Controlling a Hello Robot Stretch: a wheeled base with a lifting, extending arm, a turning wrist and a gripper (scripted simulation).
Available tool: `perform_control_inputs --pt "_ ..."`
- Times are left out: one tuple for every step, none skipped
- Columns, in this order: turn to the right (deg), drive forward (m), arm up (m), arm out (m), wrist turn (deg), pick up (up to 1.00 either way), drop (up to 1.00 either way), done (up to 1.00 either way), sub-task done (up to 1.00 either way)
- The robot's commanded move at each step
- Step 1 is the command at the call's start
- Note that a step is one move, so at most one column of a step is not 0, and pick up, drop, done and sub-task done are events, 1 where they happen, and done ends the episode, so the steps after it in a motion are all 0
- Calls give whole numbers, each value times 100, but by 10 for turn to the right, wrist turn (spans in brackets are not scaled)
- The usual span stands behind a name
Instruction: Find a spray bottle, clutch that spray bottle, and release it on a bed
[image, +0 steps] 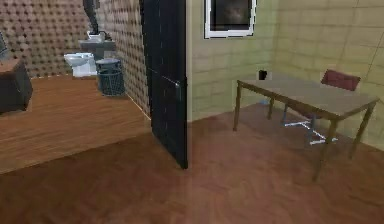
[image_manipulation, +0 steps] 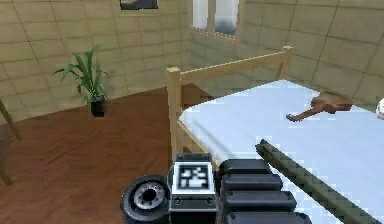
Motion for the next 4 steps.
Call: perform_control_inputs --pt "450 0 0 0 0 0 0 0 0" --pt "450 0 0 0 0 0 0 0 0" --pt "270 0 0 0 0 0 0 0 0" --pt "0 25 0 0 0 0 0 0 0"
